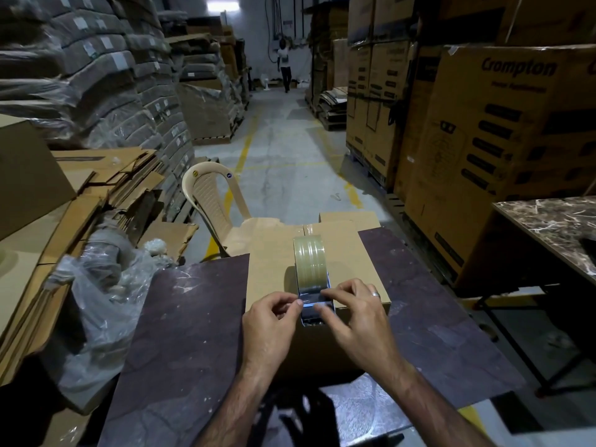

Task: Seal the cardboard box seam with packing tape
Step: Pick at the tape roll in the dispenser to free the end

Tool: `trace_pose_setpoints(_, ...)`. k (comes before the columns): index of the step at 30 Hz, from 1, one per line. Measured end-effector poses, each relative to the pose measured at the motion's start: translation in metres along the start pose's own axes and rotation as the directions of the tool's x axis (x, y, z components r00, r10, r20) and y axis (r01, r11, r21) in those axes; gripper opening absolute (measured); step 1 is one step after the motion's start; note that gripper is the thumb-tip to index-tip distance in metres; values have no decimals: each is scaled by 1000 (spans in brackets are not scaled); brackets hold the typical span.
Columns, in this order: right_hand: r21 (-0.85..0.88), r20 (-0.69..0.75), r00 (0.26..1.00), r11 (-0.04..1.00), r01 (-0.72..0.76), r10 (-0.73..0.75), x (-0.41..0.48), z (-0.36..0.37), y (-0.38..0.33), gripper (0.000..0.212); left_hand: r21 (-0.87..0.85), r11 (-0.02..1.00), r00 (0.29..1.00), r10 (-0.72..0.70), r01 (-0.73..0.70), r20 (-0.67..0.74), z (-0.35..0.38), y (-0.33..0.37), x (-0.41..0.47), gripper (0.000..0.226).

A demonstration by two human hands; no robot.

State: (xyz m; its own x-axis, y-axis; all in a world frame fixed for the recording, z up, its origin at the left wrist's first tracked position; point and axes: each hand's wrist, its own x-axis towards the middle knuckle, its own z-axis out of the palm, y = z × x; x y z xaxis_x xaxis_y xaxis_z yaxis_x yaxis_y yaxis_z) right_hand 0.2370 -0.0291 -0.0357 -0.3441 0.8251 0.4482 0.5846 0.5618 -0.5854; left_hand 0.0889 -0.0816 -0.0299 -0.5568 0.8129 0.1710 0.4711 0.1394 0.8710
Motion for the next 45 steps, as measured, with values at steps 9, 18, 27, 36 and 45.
trace_pose_setpoints(9,-47,-63,997,998,35,-38,4,9,-2,18,5,999,999,33,-33,36,-3,-2,3,4)
trace_pose_setpoints(18,-10,-72,997,999,42,-43,4,12,-3,22,53,997,972,40,-54,230,-26,5,27,4)
trace_pose_setpoints(27,-75,-21,996,993,90,-92,4,12,-4,14,299,849,892,360,-435,275,14,37,86,58)
trace_pose_setpoints(36,-70,-67,989,989,129,-134,3,12,-5,15,419,805,894,290,-421,342,39,46,109,66)
trace_pose_setpoints(45,-91,-99,960,963,254,-262,4,15,3,12,303,877,898,261,-374,354,39,54,121,54)
